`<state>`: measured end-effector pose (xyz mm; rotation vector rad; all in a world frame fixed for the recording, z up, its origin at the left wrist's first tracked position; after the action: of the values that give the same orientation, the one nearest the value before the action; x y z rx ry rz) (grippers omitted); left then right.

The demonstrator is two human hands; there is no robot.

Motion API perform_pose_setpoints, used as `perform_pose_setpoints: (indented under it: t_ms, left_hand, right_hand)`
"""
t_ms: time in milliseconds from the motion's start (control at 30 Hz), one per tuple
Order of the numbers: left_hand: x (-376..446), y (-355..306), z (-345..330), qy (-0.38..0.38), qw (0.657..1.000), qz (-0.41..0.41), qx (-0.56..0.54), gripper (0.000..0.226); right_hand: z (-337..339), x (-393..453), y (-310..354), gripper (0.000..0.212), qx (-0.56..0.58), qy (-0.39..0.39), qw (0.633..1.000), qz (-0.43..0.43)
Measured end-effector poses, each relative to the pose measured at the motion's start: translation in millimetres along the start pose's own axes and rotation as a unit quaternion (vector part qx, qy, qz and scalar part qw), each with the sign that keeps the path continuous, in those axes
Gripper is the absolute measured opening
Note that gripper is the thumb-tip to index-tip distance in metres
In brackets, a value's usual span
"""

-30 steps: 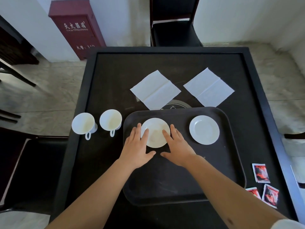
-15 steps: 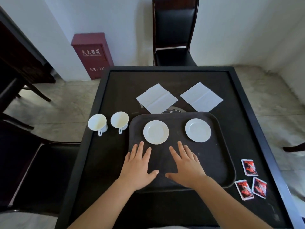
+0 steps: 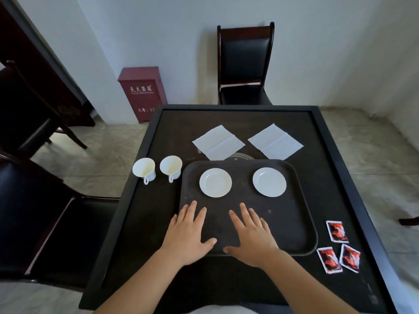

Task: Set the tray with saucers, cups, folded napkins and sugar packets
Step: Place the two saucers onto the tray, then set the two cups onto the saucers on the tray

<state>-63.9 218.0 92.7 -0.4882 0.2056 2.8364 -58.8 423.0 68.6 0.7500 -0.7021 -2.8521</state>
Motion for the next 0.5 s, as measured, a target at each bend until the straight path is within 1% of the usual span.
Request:
perform_pose_setpoints:
  t_ms: [133, 267, 500]
  left_hand:
    - [-14, 1, 0, 0.007, 1.000, 0.012, -0.014, 0.092]
    - [-27, 10, -3, -0.006, 0.999, 0.044, -0.032, 0.090]
    - [-44, 52, -15, -0.019, 0.993, 0.099, -0.068, 0.088]
  right_hand:
    - [1, 4, 14, 0.102, -0.001, 0.017, 0.999, 0.036]
    - [0, 11, 31, 0.100, 0.003, 0.034, 0.997, 0.075]
    - [-11, 32, 75, 0.096, -0.001, 0.050, 0.991, 0.125]
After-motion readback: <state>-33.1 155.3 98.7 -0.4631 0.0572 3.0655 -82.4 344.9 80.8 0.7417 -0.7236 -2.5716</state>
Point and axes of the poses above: each hand's wrist, its own x-axis towards the middle knuckle, its own z-axis out of the back of the hand, y = z × x, the point moved 1 cm from there along x, towards the middle knuckle, and after that the axes turned 15 degrees about x, right-handed, at the moved point
